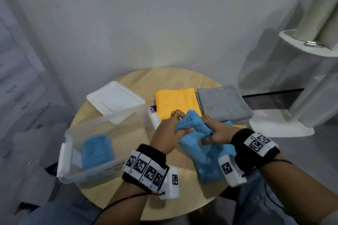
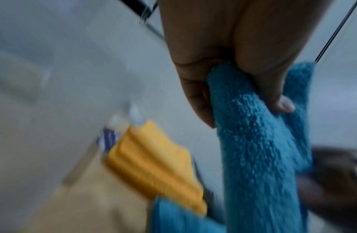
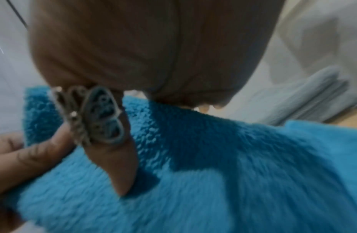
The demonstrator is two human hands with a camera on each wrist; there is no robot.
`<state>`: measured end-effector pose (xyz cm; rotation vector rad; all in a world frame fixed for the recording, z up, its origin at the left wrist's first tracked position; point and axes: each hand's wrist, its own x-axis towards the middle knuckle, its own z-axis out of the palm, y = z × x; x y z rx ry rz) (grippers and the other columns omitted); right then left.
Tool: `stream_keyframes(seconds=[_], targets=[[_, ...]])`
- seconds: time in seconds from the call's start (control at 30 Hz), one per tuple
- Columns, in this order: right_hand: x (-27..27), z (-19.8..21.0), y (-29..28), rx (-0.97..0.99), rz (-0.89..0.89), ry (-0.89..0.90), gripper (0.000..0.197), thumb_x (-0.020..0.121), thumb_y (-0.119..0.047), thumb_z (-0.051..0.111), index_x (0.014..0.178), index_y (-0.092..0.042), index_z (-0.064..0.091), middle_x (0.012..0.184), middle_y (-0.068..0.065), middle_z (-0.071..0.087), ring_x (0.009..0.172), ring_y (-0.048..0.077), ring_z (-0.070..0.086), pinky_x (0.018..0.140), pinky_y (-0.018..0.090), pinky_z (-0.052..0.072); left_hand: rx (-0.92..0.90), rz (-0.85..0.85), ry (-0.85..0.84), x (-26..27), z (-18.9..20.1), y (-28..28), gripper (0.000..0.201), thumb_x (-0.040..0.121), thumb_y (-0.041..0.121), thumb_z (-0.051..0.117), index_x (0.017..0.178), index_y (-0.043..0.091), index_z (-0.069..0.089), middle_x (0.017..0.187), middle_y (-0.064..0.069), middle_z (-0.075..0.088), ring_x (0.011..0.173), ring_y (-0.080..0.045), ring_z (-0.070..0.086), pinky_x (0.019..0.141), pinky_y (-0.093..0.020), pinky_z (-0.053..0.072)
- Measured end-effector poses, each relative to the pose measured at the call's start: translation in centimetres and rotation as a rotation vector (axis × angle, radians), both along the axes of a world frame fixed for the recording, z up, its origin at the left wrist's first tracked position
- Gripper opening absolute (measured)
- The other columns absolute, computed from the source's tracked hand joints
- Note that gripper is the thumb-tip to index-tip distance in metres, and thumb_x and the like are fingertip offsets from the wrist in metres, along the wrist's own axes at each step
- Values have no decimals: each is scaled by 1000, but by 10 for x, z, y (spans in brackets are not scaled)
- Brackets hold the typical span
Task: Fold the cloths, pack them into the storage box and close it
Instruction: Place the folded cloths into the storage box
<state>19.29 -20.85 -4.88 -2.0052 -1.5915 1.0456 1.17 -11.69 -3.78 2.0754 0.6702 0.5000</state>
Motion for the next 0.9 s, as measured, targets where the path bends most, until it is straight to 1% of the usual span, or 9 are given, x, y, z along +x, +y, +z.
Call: stream_keyframes(seconds=[0.1,0.2,0.3,0.37,0.43,0.5,0.67,0.8,0.9], targets=[[-47,28,20,59,40,315,40,85,-26,67,123,-24,52,122,3,62,110,19,61,95,41,50,32,43,-29,-51,50,32,25,70,38,67,90,25,59,82,5,67,77,-5,62,69,-19,47],[-105,45,54,126,71,413,42,91,-28,59,127,-15,44,120,6,61,103,20,63,85,33,55,77,215,10,-101,73,78,24,76,31,75,94,21,61,84,3,65,77,-8,60,64,-11,44],[-160,51,92,127,-15,488,43,93,-20,56,127,-16,30,115,13,58,94,21,59,74,27,53,167,461,103,-146,72,125,32,82,29,70,106,15,55,94,-4,61,75,-15,56,66,-21,43],[-186,45,119,87,-52,564,62,92,-12,56,138,-25,16,116,20,57,93,26,58,76,33,54,268,545,187,-178,65,142,31,87,24,65,112,7,56,109,-11,57,89,-21,56,79,-26,42],[-205,36,144,22,-65,554,71,92,-5,54,142,-33,11,119,26,53,94,31,55,88,47,52,353,559,269,-210,50,143,24,91,20,59,112,7,59,117,-12,55,106,-25,55,89,-27,37],[-219,26,167,-68,-59,545,68,92,3,48,142,-32,18,128,27,44,99,34,51,96,56,45,355,530,318,-238,29,131,22,92,22,55,110,11,62,118,-9,55,111,-24,53,90,-25,35],[-242,8,201,-238,62,719,51,91,17,36,119,-23,48,140,18,38,117,33,46,98,45,44,220,407,411,-264,-22,98,47,90,43,38,126,20,57,143,2,39,132,-16,38,110,-32,31],[-248,-7,209,-135,90,817,52,83,24,44,112,-19,52,123,14,52,111,27,53,90,34,51,254,472,293,-266,-29,88,39,96,33,45,134,24,45,144,8,35,136,-11,30,114,-36,26],[-245,-21,212,-134,118,739,53,81,19,55,118,-18,47,112,7,56,99,18,59,81,26,54,300,504,147,-271,-28,91,31,92,33,44,119,23,56,128,8,49,119,-7,43,105,-36,38]])
